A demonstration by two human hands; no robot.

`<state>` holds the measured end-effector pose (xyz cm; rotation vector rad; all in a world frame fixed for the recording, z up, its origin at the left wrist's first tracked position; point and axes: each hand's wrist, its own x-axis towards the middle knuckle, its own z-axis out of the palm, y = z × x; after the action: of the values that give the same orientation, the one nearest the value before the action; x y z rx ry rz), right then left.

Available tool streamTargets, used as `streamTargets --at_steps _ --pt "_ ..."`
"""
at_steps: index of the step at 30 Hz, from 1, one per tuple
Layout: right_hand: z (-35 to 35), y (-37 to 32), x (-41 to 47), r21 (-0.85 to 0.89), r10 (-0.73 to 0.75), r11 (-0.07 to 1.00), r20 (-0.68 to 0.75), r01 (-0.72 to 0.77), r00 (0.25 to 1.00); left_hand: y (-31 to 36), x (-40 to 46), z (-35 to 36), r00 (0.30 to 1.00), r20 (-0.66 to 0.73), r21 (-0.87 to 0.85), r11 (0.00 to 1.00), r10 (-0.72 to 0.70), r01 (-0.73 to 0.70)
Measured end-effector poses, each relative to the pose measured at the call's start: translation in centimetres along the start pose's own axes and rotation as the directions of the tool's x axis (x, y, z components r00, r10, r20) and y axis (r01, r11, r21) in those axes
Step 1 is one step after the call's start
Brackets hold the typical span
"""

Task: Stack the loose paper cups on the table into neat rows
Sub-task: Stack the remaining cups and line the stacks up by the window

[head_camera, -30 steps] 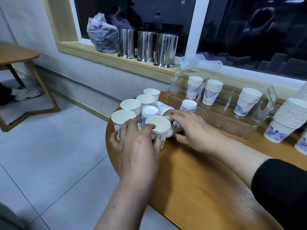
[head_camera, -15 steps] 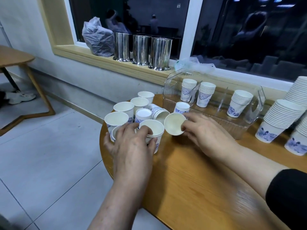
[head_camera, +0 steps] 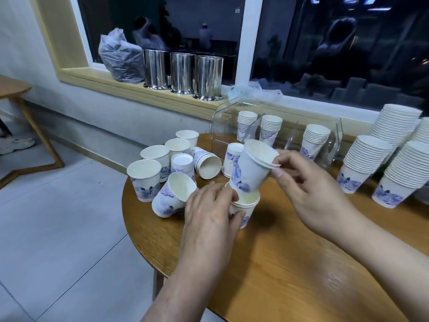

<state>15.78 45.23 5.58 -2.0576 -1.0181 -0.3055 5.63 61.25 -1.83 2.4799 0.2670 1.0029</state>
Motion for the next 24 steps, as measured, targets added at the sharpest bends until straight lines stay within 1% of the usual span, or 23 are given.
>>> streamTargets --at_steps 3,6,9,12,15,19,22,24 --pt "0.1 0.3 -0.4 -0.136 -0.027 0.990 0.128 0.045 0.991 0.1 0.1 0.1 1.000 -0.017 0.039 0.999 -0.024 0.025" --pt "-0.1 0.1 -0.4 -0.245 -0.077 0.960 0.235 0.136 0.969 -0.1 0.3 0.1 0.998 -0.045 0.021 0.999 -0.038 0.039" --pt "0.0 0.1 -0.3 -0.256 -0.070 0.953 0.332 0.161 0.941 -0.2 0.3 0.2 0.997 -0.051 -0.016 0.998 -0.058 0.057" --pt "0.5 0.4 -0.3 -0.227 -0.040 0.964 0.402 0.142 0.915 -0.6 0.2 0.6 0.996 -0.014 -0.038 0.996 -0.087 0.086" --pt "1.2 1.1 -0.7 -0.210 -0.014 0.972 0.407 0.109 0.913 -0.5 0.3 0.4 0.994 0.043 -0.084 0.991 -0.102 0.105" --pt "2.0 1.6 -1.3 -0.176 -0.035 0.979 0.352 0.102 0.935 -0.2 0.3 -0.1 0.995 0.085 -0.050 0.998 -0.043 0.047" --pt "2.5 1.3 -1.5 -0.147 -0.033 0.986 0.314 0.083 0.949 -0.4 0.2 -0.8 0.997 0.083 -0.036 0.999 0.005 -0.002" --pt "2.4 1.3 -1.5 -0.187 -0.012 0.980 0.298 0.071 0.954 -0.7 0.0 -1.7 0.999 0.029 -0.016 0.999 0.040 -0.039"
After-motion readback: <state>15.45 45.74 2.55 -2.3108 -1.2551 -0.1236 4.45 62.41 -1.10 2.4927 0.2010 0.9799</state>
